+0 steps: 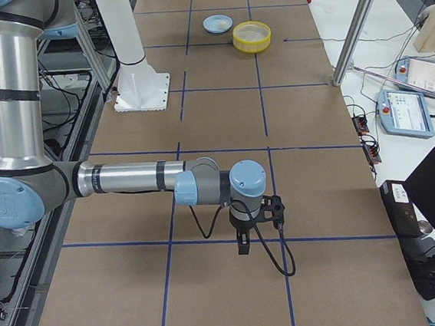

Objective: Place bun in steamer
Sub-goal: 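Move the left gripper over the pale blue plate toward the bun, then lower the left gripper onto the cream bun and close on it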

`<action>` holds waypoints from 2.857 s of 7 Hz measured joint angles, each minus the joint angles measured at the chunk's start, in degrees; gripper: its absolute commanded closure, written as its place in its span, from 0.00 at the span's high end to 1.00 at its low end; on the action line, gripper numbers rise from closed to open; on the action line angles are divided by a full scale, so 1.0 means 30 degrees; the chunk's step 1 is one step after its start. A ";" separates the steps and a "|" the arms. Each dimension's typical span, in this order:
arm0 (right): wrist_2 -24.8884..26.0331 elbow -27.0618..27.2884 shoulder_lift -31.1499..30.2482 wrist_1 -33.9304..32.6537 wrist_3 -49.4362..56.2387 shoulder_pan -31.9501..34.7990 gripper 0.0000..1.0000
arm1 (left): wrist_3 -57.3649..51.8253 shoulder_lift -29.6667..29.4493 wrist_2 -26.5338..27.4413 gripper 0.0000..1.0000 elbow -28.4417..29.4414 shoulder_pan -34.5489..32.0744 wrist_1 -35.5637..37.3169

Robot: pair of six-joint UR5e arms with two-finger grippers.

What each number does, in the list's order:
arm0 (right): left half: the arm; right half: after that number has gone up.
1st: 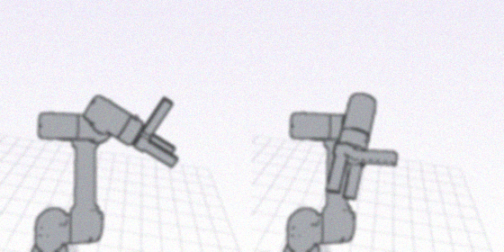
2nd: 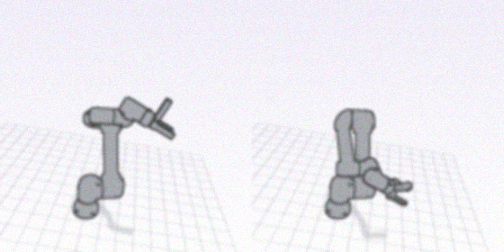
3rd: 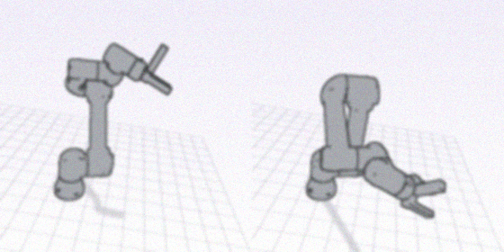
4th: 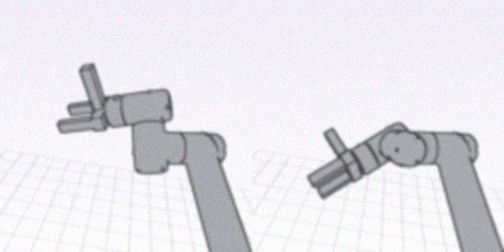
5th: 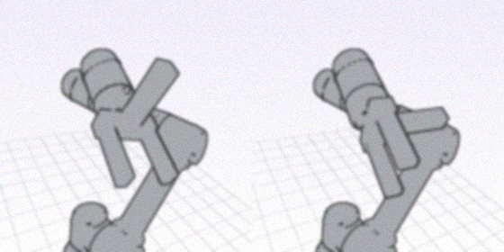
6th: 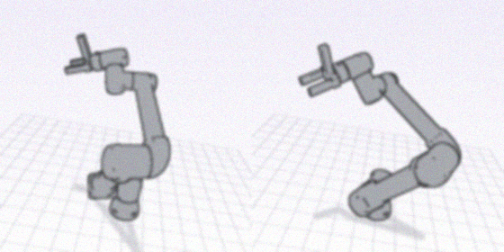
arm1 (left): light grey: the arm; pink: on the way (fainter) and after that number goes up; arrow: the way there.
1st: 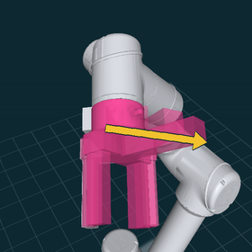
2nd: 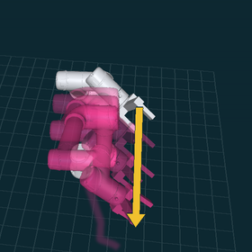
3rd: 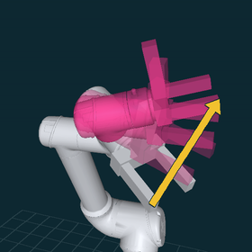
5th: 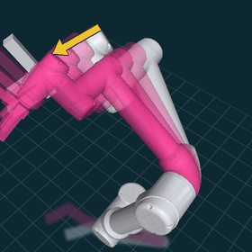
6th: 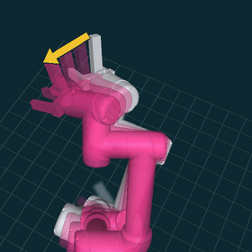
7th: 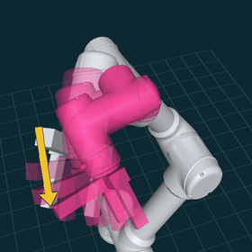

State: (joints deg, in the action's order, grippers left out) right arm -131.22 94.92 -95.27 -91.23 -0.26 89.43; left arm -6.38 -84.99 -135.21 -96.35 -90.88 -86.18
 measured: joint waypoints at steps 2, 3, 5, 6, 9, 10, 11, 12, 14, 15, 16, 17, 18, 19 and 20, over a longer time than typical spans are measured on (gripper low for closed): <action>0.0000 0.0000 0.0000 0.0000 0.0000 0.0013 1.00 | 0.0034 -0.0174 0.0008 1.00 -0.0152 0.0010 -0.0013; 0.0000 0.0000 0.0000 0.0000 0.0000 0.0008 1.00 | 0.0133 -0.0339 0.0010 1.00 -0.0583 0.0020 -0.0001; 0.0000 0.0000 0.0000 0.0000 0.0000 0.0004 1.00 | 0.1822 -0.0405 0.0023 1.00 -0.2526 0.0135 0.0031; 0.0000 0.0000 0.0001 0.0000 0.0000 -0.0005 1.00 | 0.2559 -0.0245 0.0018 1.00 -0.3752 0.0438 0.0047; 0.0000 0.0000 0.0001 0.0000 0.0000 -0.0007 1.00 | 0.6345 -0.0018 0.0917 1.00 -0.6535 0.3104 -0.0066; 0.0000 0.0001 0.0000 0.0000 0.0000 -0.0009 1.00 | 0.7274 -0.0014 0.1306 1.00 -0.7161 0.4139 -0.0122; 0.0000 0.0000 0.0000 0.0000 -0.0001 -0.0013 1.00 | 0.7688 -0.0018 0.1827 1.00 -0.7447 0.4988 -0.0418; 0.0000 0.0001 0.0001 0.0001 -0.0001 -0.0008 1.00 | 0.7944 -0.0023 0.2529 1.00 -0.7554 0.5578 -0.0925; 0.0000 0.0000 0.0000 0.0000 0.0000 0.0011 1.00 | 0.9599 -0.0042 0.3256 1.00 -0.7605 0.7499 -0.1855; 0.0000 0.0001 0.0000 0.0000 0.0000 0.0007 1.00 | 1.1079 -0.0019 0.3571 1.00 -0.7266 0.8814 -0.2761; 0.0000 0.0000 0.0001 0.0001 0.0000 -0.0003 1.00 | 1.2055 0.0009 0.3932 1.00 -0.6517 0.9671 -0.4006; -0.0001 0.0000 0.0000 0.0000 -0.0001 -0.0009 1.00 | 1.2533 0.0019 0.4099 1.00 -0.5627 1.0149 -0.5047; 0.0000 0.0000 0.0000 0.0000 -0.0001 -0.0007 1.00 | 1.2952 0.0028 0.4165 1.00 -0.4699 1.0541 -0.6041; 0.0000 0.0001 0.0000 0.0000 0.0000 -0.0005 1.00 | 1.3615 0.0028 0.4188 1.00 -0.3691 1.1042 -0.7359; 0.0000 0.0001 0.0000 0.0000 0.0000 -0.0008 1.00 | 1.4356 0.0029 0.4190 1.00 -0.2759 1.1567 -0.8799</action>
State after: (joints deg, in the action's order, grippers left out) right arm -131.22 94.92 -95.27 -91.23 -0.26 89.40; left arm 36.69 -84.90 -122.64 -104.63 -56.18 -112.57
